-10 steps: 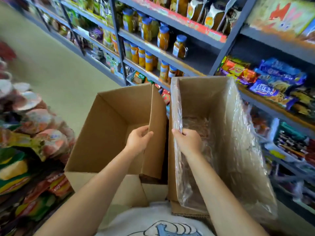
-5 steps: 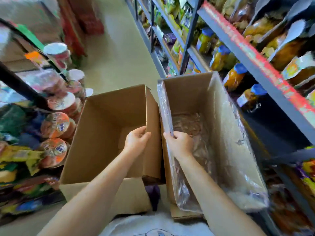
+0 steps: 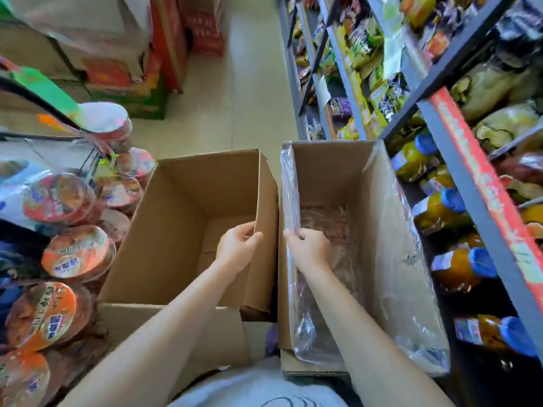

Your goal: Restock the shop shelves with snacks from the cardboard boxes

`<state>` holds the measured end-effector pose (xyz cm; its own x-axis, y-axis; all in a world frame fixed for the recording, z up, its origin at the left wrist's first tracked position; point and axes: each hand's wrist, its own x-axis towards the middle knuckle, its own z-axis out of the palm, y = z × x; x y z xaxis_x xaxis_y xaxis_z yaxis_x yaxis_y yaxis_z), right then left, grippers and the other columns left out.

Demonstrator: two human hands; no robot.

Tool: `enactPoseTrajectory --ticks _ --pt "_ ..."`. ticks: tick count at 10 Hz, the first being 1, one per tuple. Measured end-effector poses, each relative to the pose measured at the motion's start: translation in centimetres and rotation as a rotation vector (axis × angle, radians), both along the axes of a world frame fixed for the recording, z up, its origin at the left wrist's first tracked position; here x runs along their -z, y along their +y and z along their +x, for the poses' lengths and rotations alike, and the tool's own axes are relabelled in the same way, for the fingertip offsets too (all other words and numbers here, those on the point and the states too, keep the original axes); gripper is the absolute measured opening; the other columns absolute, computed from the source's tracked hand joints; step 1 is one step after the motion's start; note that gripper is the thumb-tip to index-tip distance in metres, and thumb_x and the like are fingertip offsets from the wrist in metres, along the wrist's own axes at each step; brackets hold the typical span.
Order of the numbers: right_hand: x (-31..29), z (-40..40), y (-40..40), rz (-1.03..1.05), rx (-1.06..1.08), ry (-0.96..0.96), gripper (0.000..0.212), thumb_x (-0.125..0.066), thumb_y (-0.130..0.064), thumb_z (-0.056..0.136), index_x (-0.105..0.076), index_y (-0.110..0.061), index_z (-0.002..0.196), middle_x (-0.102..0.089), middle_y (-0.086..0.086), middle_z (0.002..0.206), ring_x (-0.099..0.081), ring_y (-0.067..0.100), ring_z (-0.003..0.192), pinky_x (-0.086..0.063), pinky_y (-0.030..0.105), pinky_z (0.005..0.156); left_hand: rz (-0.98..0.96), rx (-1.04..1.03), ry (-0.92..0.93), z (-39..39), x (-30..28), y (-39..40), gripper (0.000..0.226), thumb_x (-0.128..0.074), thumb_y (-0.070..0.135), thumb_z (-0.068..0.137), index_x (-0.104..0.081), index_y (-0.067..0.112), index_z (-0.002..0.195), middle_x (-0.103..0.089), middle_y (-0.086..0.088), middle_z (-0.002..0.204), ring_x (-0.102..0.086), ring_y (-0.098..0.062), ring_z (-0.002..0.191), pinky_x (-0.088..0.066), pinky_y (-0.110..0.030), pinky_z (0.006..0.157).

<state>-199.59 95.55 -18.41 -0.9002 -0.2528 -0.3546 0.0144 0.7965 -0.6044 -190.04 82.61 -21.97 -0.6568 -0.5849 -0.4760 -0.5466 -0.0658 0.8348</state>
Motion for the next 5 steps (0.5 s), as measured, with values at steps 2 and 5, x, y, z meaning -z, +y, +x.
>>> enactPoseTrajectory --ticks 2,5 --pt "2.8 -14.5 -9.1 -0.093 -0.084 -0.013 0.045 -0.057 -0.043 0.09 -0.066 -0.001 0.076 -0.067 0.013 0.071 -0.064 0.033 0.075 -0.053 0.038 0.065 -0.093 -0.096 -0.039 -13.3 1.0 -8.1 0.038 -0.062 0.035 0.095 -0.062 0.03 0.133 -0.069 0.008 0.109 -0.067 -0.011 0.097 -0.058 -0.038 0.088" --pt "4.9 -30.4 -19.9 -0.203 -0.182 -0.259 0.034 -0.064 -0.035 0.093 -0.069 -0.013 0.119 -0.07 0.005 0.115 -0.065 0.023 0.106 -0.054 0.041 0.096 0.039 -0.288 -0.144 -27.6 1.9 -17.7 0.041 -0.055 0.032 0.1 -0.052 0.03 0.141 -0.067 -0.001 0.121 -0.069 -0.02 0.098 -0.06 -0.035 0.082"
